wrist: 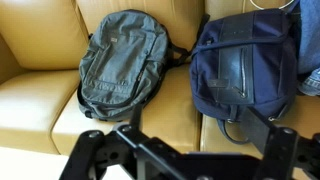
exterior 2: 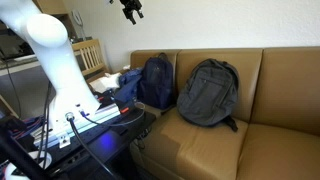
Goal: Stack the bags on top of each other.
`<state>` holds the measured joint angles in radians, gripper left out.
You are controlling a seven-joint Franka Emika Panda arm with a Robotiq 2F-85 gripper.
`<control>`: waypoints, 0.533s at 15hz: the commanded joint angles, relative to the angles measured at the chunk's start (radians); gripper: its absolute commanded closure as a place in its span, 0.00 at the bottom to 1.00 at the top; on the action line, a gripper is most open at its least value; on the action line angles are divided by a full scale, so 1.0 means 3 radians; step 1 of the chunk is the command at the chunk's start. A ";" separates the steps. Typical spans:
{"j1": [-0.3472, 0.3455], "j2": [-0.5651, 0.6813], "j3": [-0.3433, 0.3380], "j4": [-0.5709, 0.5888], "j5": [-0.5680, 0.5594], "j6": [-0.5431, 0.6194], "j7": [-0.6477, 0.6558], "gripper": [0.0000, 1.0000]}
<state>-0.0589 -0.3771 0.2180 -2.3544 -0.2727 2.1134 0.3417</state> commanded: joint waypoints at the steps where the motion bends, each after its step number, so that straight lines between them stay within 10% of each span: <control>1: 0.0078 0.0008 -0.0069 0.0009 -0.0029 -0.0017 0.0022 0.00; 8: 0.0153 0.1208 -0.0034 0.0526 0.0310 -0.0066 0.0773 0.00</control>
<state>-0.0452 -0.2104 0.2160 -2.3123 -0.2377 2.1053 0.4806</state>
